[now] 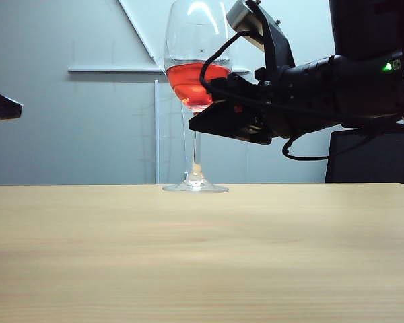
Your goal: Gently pick up the goblet, rotate it counterclockwise for two full turns (viewing from above), and then place it back on the table.
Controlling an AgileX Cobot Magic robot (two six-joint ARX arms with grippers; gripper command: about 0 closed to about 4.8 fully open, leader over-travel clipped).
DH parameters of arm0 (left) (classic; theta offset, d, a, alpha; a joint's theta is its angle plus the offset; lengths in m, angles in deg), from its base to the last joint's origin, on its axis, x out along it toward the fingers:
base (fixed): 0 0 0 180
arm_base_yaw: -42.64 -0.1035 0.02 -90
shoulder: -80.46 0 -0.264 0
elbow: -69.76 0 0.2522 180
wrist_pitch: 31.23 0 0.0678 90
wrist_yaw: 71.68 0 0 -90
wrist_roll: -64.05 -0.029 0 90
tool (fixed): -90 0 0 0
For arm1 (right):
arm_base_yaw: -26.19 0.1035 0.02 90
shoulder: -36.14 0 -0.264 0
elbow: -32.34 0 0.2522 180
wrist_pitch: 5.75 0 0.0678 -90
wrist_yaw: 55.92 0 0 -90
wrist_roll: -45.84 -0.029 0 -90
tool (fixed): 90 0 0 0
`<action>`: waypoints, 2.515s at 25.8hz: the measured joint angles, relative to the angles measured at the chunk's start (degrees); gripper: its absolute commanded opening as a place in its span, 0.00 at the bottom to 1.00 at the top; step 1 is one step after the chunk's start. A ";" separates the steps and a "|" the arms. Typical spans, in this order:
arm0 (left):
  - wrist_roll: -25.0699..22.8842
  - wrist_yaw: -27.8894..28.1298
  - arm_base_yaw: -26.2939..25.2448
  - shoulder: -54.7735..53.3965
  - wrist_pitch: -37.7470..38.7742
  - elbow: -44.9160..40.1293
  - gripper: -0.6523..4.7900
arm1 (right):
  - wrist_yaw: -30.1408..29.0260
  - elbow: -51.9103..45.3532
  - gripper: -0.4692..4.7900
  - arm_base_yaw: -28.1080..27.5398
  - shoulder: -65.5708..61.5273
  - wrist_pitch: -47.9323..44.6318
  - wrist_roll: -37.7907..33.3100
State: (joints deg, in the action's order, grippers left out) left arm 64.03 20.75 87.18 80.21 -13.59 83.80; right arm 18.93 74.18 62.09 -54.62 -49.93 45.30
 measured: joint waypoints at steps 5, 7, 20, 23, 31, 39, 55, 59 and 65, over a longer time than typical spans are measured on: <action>0.00 0.00 0.00 0.02 0.00 0.00 0.11 | -1.73 0.17 0.08 -0.09 0.00 0.02 0.00; 0.02 0.00 0.00 0.00 0.00 0.00 0.11 | -4.22 0.85 0.08 -0.35 0.00 0.72 0.02; 0.02 0.00 0.00 0.00 0.00 0.00 0.11 | -13.18 2.82 0.08 -1.79 0.02 6.73 0.02; 0.02 0.00 0.00 0.00 0.00 0.00 0.11 | -15.50 2.80 0.08 -2.14 0.02 7.19 0.02; 0.02 0.00 0.00 0.00 0.00 0.00 0.11 | -16.59 2.82 0.08 -3.10 1.46 11.52 0.02; 0.00 0.00 0.00 0.00 0.00 0.00 0.11 | -15.41 2.99 0.08 -6.27 7.50 21.00 1.31; 0.02 0.00 0.00 0.00 0.00 0.00 0.11 | -1.27 3.02 0.08 -7.04 10.12 30.91 2.12; 0.02 0.00 0.00 0.00 0.00 0.00 0.11 | 2.64 3.02 0.08 -7.04 10.12 30.91 0.52; 0.00 0.00 0.00 0.00 0.00 0.00 0.11 | 9.25 3.02 0.08 -7.04 10.12 30.86 -4.87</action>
State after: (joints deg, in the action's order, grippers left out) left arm 64.03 20.75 87.18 80.21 -13.59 83.80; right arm 28.17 77.20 55.05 -44.50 -19.06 40.43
